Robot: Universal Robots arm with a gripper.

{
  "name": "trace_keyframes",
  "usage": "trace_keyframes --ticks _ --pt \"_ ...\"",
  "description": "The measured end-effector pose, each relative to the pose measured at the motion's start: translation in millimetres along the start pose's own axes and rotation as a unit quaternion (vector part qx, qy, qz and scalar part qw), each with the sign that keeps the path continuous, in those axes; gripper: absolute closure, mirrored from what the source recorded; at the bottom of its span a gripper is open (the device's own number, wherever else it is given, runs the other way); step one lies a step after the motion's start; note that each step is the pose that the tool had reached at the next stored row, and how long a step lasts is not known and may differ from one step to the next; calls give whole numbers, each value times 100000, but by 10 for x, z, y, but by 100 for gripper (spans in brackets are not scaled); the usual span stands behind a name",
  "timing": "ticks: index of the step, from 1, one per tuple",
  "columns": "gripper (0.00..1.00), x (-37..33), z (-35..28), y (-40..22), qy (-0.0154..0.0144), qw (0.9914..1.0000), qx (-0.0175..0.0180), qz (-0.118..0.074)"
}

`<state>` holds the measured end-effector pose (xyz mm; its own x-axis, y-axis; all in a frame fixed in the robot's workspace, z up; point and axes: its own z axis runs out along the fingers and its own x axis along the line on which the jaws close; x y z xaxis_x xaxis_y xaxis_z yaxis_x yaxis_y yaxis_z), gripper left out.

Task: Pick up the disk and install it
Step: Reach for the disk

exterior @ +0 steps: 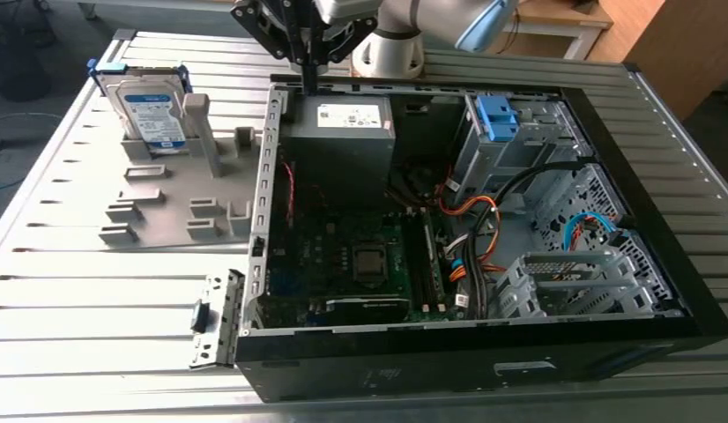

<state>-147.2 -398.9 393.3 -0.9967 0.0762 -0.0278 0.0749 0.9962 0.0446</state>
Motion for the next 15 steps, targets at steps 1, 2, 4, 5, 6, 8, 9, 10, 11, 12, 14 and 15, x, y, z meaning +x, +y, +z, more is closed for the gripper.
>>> trace_keyframes --ticks 1,2,4,5,6,8,9,10,11,12,14,15 --pt "89 11 0 -1 -3 100000 -1 6" --pt "89 21 -1 -1 -4 100000 2 4" --pt "89 40 -1 -3 -13 100000 -3 5" --pt "89 48 -1 -4 -16 100000 -4 3" --pt "89 56 -1 -4 -16 100000 -4 5" --pt "89 70 -2 -5 -15 100000 -2 3" --pt "89 78 -3 -6 -16 100000 -2 2" --pt "89 86 -3 -6 -16 100000 2 3" --pt "89 94 -3 -7 -19 100000 -2 -1" --pt "89 104 -3 -8 -20 100000 -1 0" --pt "89 122 -4 -9 -30 100000 -6 -1" --pt "89 132 -4 -10 -29 100000 -4 -3"
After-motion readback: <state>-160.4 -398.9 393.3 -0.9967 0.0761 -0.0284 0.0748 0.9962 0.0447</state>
